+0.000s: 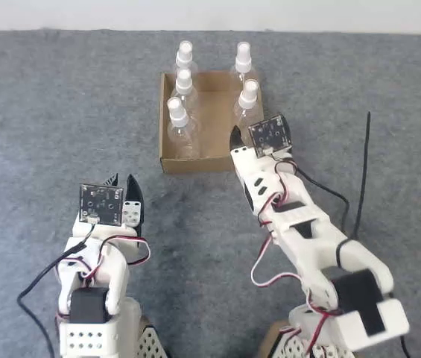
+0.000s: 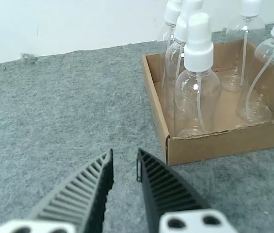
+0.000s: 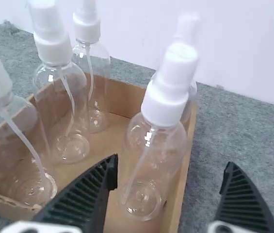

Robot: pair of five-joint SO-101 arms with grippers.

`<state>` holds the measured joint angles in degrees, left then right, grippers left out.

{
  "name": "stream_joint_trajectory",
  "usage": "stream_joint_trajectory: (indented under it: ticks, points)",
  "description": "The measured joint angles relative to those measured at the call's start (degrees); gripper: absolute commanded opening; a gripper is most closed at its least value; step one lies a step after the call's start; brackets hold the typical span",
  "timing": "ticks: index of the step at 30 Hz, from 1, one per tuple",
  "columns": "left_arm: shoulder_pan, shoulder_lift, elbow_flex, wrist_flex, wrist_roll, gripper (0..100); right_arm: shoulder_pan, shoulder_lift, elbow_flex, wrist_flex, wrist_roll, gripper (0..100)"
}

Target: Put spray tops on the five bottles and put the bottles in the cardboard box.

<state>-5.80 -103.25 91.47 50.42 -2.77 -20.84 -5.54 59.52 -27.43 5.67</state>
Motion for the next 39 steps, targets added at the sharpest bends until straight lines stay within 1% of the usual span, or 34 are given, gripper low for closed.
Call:
stream_joint_trajectory:
  ticks: [10, 15, 19, 25, 30, 39]
  points:
    - [0.0, 0.0, 0.0, 0.0, -0.3, 8, -0.1, -6.8, 6.2, 0.0, 0.0, 28.5]
    - [0.0, 0.0, 0.0, 0.0, -0.3, 8, -0.1, -12.7, 11.6, 0.0, 0.0, 14.3]
    - [0.0, 0.0, 0.0, 0.0, -0.3, 8, -0.1, -18.6, 15.6, 0.0, 0.0, 7.8]
    - [0.0, 0.0, 0.9, 0.0, -0.3, 8, -0.1, -27.0, 21.5, 0.0, 0.0, 5.3]
    - [0.1, 0.0, 1.6, -2.2, -0.3, 8, -0.1, -33.4, 26.8, 0.0, 0.0, 3.0]
    - [0.1, 0.0, 1.6, -2.6, -0.3, 8, -0.1, -45.0, 34.6, 0.1, 0.0, 2.8]
